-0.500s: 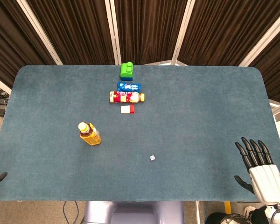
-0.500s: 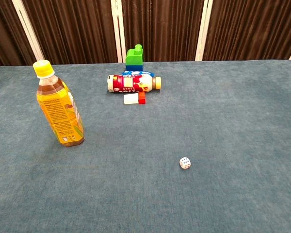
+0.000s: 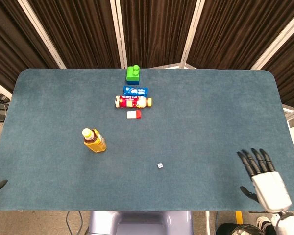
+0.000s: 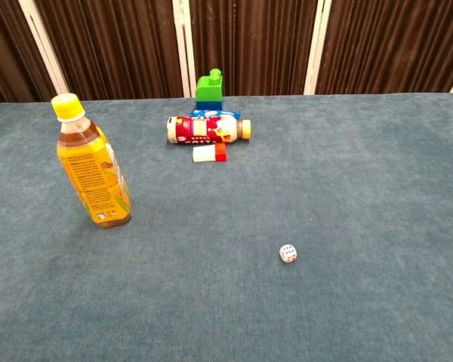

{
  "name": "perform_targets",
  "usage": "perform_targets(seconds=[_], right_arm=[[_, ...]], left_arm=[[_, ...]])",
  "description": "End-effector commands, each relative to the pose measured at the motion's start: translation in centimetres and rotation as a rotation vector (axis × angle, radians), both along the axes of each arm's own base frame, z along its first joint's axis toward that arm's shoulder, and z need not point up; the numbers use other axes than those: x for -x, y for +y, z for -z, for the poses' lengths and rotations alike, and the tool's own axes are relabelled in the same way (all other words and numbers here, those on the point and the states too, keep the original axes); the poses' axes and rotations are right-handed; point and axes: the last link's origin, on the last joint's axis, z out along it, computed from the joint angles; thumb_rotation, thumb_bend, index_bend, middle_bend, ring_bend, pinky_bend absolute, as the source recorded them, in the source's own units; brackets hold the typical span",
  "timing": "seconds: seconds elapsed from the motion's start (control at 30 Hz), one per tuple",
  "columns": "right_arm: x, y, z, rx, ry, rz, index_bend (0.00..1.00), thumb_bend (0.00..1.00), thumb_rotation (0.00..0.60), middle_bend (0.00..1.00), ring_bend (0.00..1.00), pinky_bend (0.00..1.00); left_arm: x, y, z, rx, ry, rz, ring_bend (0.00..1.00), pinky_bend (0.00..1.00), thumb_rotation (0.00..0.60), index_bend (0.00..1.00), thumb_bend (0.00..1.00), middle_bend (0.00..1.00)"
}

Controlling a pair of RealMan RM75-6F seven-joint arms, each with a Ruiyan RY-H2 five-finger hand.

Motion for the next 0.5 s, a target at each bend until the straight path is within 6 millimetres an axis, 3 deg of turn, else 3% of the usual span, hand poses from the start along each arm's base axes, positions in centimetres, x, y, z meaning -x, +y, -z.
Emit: perform_targets(seconds=[0.03,0.1,0.17,0.27,0.5], right_arm=[[-0.9,-2.2,2.7,-0.147,0.045,-0.068,0.00,0.53,0.600,0.55,0.48,0.68],[-1.6,-3.2,4.2,-0.246,0.038,-0.080,0.00,0.69,0.600,0.59,0.54,0.83],[-2.4,-3.9,5.5,-0.337,0.025,-0.081,0.00,0.78,0.600,0.62,0.58,0.89],[-3.9,-5.0,7.4,-0.460,0.029,-0.110,0.00,0.84,0.600,0.64,0.60,0.92],[-6.4,-6.4,11.4,-0.609,0.150,-0.209,0.00,0.85,0.600,0.64,0.61,0.94]], left_arm=[[0.1,0.5,0.2,0.003,0.006,-0.009,0.00,0.00,0.600,0.00,0.00,0.00],[0.2,0.8,0.3,0.006,0.012,-0.018,0.00,0.00,0.600,0.00,0.00,0.00],[0.4,1.1,0.5,0.009,0.018,-0.027,0.00,0.00,0.600,0.00,0.00,0.00],[0.7,1.6,0.8,0.017,0.029,-0.049,0.00,0.00,0.600,0.00,0.00,0.00],[1.3,2.5,1.5,0.033,0.050,-0.082,0.00,0.00,0.600,0.00,0.00,0.00]])
